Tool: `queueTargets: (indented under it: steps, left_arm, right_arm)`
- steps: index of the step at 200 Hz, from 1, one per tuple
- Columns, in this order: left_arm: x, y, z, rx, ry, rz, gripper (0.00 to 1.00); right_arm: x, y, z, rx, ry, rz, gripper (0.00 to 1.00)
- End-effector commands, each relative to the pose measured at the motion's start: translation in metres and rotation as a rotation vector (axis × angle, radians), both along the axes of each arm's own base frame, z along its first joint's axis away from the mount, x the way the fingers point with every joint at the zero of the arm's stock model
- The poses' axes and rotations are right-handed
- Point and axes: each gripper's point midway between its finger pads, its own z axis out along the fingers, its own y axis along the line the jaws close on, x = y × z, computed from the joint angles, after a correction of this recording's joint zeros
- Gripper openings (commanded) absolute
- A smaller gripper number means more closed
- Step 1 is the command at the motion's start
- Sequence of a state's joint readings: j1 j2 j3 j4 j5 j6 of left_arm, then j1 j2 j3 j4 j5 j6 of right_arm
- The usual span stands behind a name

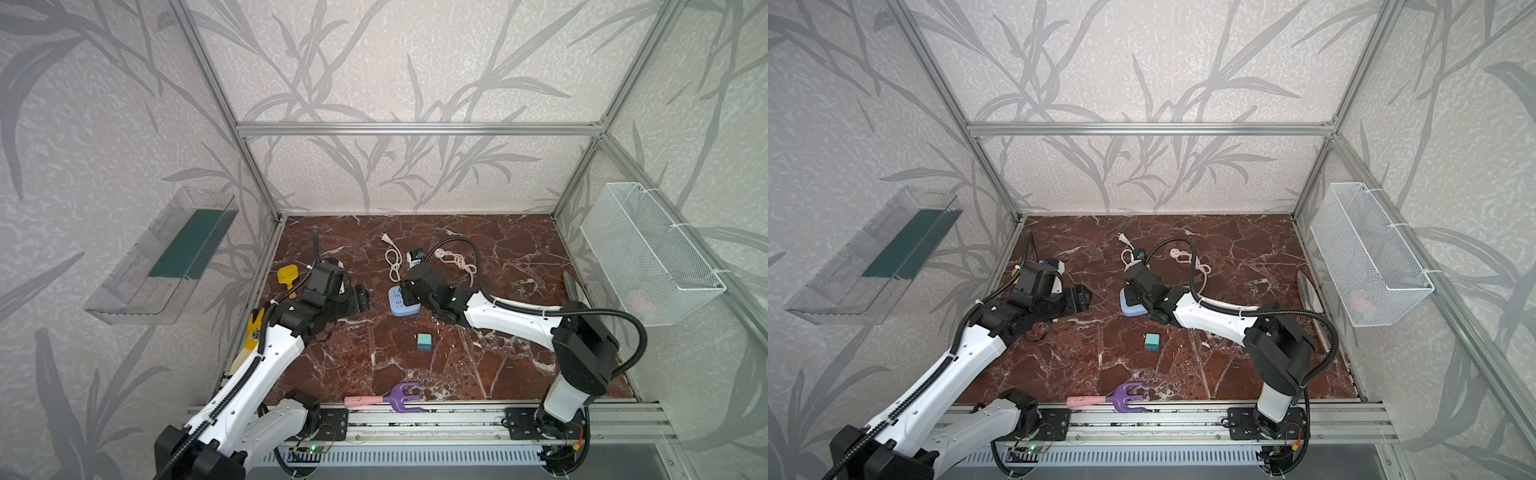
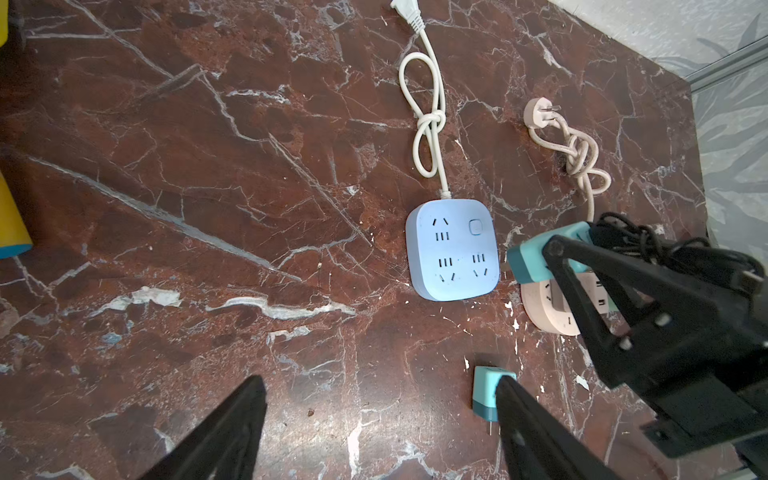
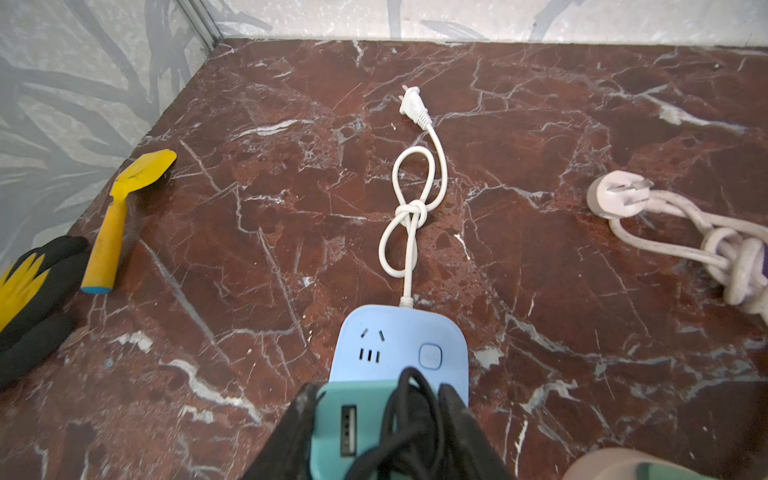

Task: Insert the plug
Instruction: 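Open the left gripper and withdraw while the right gripper carries the charger away, then move the teal charger over the light blue square strip with the right gripper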

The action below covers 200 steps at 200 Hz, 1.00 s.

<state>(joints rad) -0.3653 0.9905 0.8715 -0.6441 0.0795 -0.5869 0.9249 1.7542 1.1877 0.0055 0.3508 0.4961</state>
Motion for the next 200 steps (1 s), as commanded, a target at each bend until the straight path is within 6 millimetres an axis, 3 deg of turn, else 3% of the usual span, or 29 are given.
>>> queueTargets:
  steps: [1,200]
  left_arm:
    - [0.003,0.004,0.001,-0.024,-0.03,0.045,0.85]
    - [-0.006,0.002,-0.01,-0.049,-0.032,0.027,0.85]
  right_arm:
    - [0.016,0.017,0.027,0.052,-0.112,-0.047,0.0]
    - [0.023,0.032,-0.018,-0.028,-0.126,-0.12,0.0]
